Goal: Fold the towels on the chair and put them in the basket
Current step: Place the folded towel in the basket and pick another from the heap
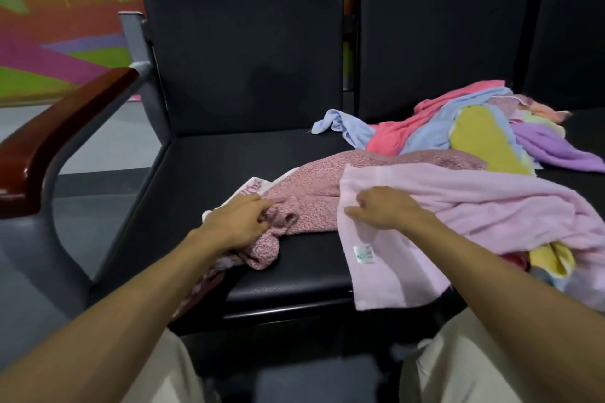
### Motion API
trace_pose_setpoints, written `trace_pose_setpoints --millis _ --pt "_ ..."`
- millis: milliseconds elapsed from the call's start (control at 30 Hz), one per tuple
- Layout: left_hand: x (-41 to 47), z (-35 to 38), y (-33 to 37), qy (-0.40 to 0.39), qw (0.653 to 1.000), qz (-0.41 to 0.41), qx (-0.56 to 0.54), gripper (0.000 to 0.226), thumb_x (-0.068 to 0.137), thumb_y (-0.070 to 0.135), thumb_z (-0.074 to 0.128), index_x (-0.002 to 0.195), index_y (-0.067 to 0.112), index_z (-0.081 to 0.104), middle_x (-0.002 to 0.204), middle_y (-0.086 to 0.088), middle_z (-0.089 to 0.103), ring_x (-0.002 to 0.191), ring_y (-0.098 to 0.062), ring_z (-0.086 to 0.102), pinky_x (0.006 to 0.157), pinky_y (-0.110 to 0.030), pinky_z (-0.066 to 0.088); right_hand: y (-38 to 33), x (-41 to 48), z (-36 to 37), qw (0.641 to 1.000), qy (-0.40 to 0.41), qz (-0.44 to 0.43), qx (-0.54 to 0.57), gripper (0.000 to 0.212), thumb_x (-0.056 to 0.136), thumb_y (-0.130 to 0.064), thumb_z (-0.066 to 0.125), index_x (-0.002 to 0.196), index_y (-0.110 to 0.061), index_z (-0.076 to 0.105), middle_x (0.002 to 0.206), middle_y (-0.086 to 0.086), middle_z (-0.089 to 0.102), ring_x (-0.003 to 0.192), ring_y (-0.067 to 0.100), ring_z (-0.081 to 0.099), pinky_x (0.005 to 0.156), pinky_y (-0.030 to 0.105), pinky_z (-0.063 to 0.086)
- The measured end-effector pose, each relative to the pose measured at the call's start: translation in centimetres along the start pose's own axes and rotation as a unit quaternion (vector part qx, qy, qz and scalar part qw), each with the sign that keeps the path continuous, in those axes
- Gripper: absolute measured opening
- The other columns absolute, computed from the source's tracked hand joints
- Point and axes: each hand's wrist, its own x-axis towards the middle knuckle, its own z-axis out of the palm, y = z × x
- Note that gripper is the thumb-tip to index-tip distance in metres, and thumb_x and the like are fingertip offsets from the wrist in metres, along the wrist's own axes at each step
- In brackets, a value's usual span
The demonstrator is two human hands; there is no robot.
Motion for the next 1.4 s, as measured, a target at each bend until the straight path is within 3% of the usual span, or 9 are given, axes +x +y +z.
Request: trace_pose_setpoints --millis 133,267,400,633,900,1033,1167,1267,1400 --pt "-2.7 -0.9 -1.7 0.028 0.992 -0.119 0.042 0.040 0.088 0.039 0.048 0.127 0.030 0.052 0.129 0.001 0.048 0.122 -0.023 0.047 0.095 -0.044 0.045 -1.6 0.6 0.5 0.991 0.083 0.036 -0.102 0.039 0.088 -0.036 0.058 0.121 -0.017 0.059 0.127 0.005 0.060 0.119 0.027 0.054 0.097 0.038 0.039" --pt "-3.9 -1.5 -3.3 0.020 0.978 -0.202 0.040 0.059 0.084 0.060 0.036 0.129 0.027 0.054 0.143 0.002 0.045 0.126 -0.025 0.048 0.099 -0.043 0.042 -4.3 0.8 0.2 0.962 0.203 -0.155 -0.094 0.029 0.089 -0.022 0.058 0.117 -0.020 0.059 0.119 0.003 0.057 0.116 0.025 0.052 0.094 0.038 0.039" --pt "-4.5 -2.3 -5.2 0.049 0.968 -0.243 0.038 0.077 0.084 0.061 0.011 0.125 0.020 0.062 0.142 -0.001 0.052 0.128 -0.024 0.046 0.106 -0.047 0.027 -5.8 0.5 1.3 0.969 0.065 -0.240 -0.001 0.018 0.092 -0.025 0.050 0.099 -0.024 0.067 0.109 0.003 0.061 0.106 0.023 0.057 0.086 0.037 0.049" --pt "-3.3 -2.4 -6.9 0.119 0.959 -0.258 0.019 0.036 0.092 0.028 0.051 0.124 0.018 0.060 0.130 -0.014 0.052 0.122 -0.033 0.046 0.100 -0.045 0.037 -7.2 -0.4 1.2 0.985 0.065 -0.156 0.014 0.054 0.092 -0.055 0.049 0.055 -0.015 0.048 0.068 0.002 0.055 0.075 0.023 0.057 0.066 0.030 0.041" --pt "-2.9 -1.7 -6.2 0.084 0.965 -0.190 -0.158 0.008 0.093 0.029 0.050 0.091 0.021 0.051 0.100 -0.005 0.064 0.093 -0.025 0.058 0.080 -0.038 0.046 -10.3 2.5 2.9 0.989 0.060 -0.055 0.126 0.044 0.096 -0.045 0.038 0.118 -0.014 0.061 0.135 0.012 0.056 0.122 0.033 0.052 0.101 0.042 0.042" --pt "-3.1 -2.0 -3.2 0.093 0.835 -0.179 -0.512 0.012 0.091 0.017 0.047 0.080 0.017 0.046 0.072 -0.005 0.051 0.068 -0.019 0.046 0.061 -0.033 0.036 -10.8 3.7 3.2 0.923 0.007 -0.099 0.373 0.069 0.084 0.004 0.039 0.146 -0.026 0.043 0.149 -0.004 0.043 0.140 0.020 0.037 0.118 0.033 0.026" --pt "-3.5 -2.6 -2.0 0.015 0.697 -0.163 -0.699 0.022 0.095 0.022 0.044 0.104 0.008 0.057 0.094 -0.015 0.053 0.084 -0.026 0.051 0.075 -0.036 0.043 -12.4 2.8 2.6 0.801 -0.028 -0.070 0.594 0.053 0.081 0.013 0.059 0.122 -0.019 0.057 0.111 -0.004 0.066 0.101 0.012 0.062 0.086 0.026 0.053" --pt "-3.7 -3.0 -2.4 0.011 0.659 -0.143 -0.738 0.038 0.097 0.024 0.041 0.118 -0.002 0.060 0.095 -0.013 0.062 0.081 -0.020 0.057 0.077 -0.032 0.047 -13.3 1.9 2.0 0.809 -0.030 -0.005 0.587 0.007 0.083 -0.003 0.067 0.087 -0.009 0.067 0.079 0.004 0.067 0.072 0.015 0.060 0.065 0.026 0.048" --pt "-3.9 -3.1 -2.6 0.022 0.649 -0.113 -0.752 0.031 0.095 0.023 0.046 0.115 0.003 0.059 0.084 -0.008 0.057 0.072 -0.016 0.052 0.071 -0.030 0.043 -13.5 1.2 1.2 0.762 -0.144 0.034 0.631 0.006 0.087 -0.014 0.066 0.088 -0.008 0.065 0.075 0.003 0.069 0.065 0.014 0.063 0.057 0.022 0.048"
